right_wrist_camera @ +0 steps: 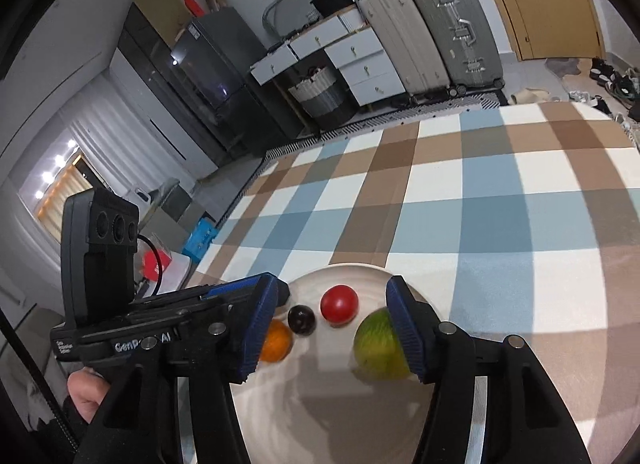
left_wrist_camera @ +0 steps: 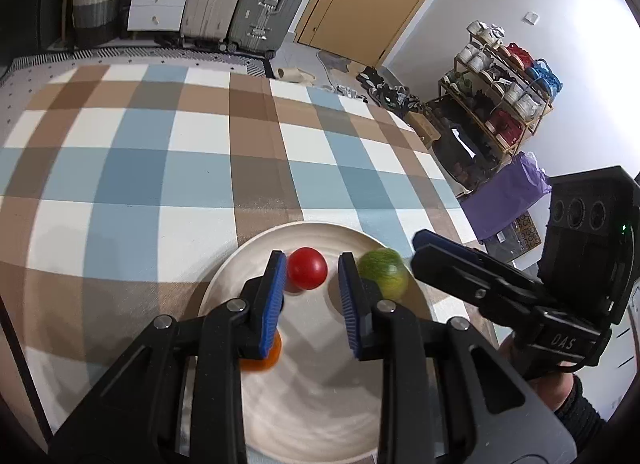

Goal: Organize fruits
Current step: 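Open both tools and lift them away from the plate, then move the right tool toward a small brown kiwi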

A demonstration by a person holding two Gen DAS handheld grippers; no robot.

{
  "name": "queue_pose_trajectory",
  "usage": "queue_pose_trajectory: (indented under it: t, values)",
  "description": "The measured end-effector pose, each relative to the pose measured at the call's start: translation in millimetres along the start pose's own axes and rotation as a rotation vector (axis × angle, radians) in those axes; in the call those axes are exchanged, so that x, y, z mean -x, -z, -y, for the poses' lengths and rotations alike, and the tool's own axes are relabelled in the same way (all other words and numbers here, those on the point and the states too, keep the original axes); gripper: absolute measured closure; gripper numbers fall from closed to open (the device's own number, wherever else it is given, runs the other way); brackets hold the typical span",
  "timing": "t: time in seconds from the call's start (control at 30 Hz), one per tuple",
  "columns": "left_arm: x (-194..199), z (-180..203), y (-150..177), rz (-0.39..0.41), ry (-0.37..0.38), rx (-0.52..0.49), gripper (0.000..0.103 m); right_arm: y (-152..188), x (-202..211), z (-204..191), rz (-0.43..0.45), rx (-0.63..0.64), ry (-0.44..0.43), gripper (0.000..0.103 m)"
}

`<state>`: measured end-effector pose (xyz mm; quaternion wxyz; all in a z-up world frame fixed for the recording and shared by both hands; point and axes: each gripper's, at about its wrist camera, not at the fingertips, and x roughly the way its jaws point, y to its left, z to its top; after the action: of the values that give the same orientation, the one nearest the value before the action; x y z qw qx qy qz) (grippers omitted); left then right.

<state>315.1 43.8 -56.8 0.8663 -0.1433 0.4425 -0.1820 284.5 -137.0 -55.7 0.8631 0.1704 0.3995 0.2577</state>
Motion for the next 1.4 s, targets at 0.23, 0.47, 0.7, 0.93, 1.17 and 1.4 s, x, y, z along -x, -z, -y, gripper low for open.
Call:
queue_pose_trajectory:
  t: [0.23, 0.47, 0.7, 0.93, 1.17, 1.4]
  values:
    - [53.1, 28.2, 26.8, 0.083, -0.093, -0.088, 0.080, 10.4, 44.8, -22.7, 0.054, 0.042, -0.002, 0.045]
    - [103.6, 51.5, 60.6, 0.142, -0.138, -0.114, 0.080, 27.8, 90.8, -51.7, 0.128, 0.072, -0.010, 0.037]
    - [150.9, 78.4, 94.8, 0.214, -0.208, -0.154, 0.052, 56.0, 129.3, -86.7, 0.187, 0.147, -0.011, 0.028]
    - [188.3, 100.1, 129.8, 0.295, -0.265, -0.189, 0.022, 85.2, 159.6, -109.6, 0.251, 0.190, -0.030, 0.012]
    - [208.0, 108.4, 160.7, 0.318, -0.296, -0.171, 0.003, 112.6, 179.4, -117.1, 0.295, 0.183, -0.027, 0.000]
    - [221.7, 102.6, 193.9, 0.354, -0.315, -0.140, 0.001, 137.7, 190.5, -114.3, 0.336, 0.157, -0.028, 0.000]
